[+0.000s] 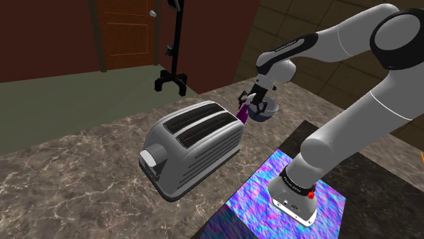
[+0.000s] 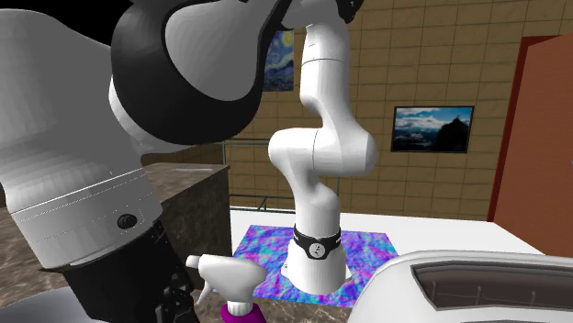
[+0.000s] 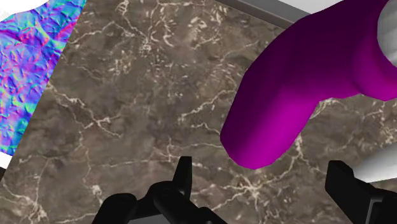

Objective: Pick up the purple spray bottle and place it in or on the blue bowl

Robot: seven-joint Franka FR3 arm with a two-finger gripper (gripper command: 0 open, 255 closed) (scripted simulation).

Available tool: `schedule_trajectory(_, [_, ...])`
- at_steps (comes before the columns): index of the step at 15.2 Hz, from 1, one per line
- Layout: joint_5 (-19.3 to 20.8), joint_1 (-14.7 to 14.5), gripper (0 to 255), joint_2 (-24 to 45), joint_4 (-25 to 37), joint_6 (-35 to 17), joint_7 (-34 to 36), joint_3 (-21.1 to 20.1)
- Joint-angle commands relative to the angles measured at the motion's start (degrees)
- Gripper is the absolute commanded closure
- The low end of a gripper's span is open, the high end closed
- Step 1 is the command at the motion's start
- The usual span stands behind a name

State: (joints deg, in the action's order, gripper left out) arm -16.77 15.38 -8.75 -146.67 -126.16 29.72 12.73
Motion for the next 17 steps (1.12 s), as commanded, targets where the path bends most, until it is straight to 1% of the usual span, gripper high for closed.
schedule_trajectory(1, [-0.51, -0.19, 0, 0.54, -0.76, -1.30, -0.37, -0.08])
schedule_trajectory(9, [-0.51, -0.18, 0, 0.54, -0.75, -1.29, -0.37, -0.08])
schedule_trajectory(10, [-0.51, -0.18, 255, 0.54, -0.75, -1.29, -0.37, -0.08])
schedule_trajectory(17, [-0.51, -0.18, 255, 0.54, -0.78, -1.31, -0.39, -0.07])
